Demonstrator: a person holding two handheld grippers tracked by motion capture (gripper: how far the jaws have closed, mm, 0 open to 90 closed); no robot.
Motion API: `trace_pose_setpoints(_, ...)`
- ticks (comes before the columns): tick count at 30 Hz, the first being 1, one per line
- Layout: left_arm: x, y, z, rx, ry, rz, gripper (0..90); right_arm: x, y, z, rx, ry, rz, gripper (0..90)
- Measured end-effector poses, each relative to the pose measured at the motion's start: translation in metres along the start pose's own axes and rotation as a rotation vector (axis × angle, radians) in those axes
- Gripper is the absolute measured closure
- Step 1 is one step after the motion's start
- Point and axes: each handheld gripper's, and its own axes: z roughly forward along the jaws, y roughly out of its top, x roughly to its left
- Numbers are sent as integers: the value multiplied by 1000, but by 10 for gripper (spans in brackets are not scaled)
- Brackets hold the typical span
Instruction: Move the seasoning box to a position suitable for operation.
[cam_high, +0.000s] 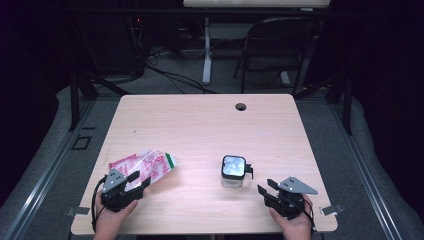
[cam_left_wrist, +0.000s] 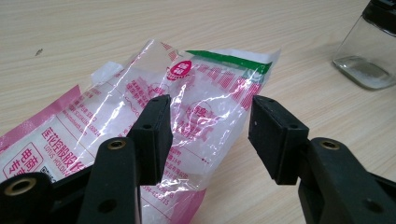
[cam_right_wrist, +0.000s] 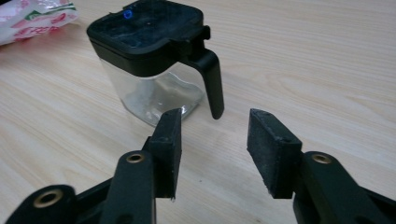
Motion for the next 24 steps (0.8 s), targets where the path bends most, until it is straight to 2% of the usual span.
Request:
trace_pose_setpoints(5, 0, 0, -1, 2, -3, -3, 502, 3, 1, 1, 9, -1, -7, 517)
trace_pose_setpoints(11, 0, 1, -2, 0, -5, -4, 501, 4, 0, 3, -30, 8, 0, 468)
trace_pose_setpoints(13, 0, 1, -2, 3, -9, -2, 502, 4, 0, 3, -27, 6, -2, 477)
trace_pose_setpoints(14, -1, 0, -2, 1, -10, -1, 502, 5, 1, 3, -30, -6, -17, 511)
trace_pose_setpoints(24, -5, -1, -4, -2, -20, 12, 523, 6, 3, 10, -19, -31, -11, 578)
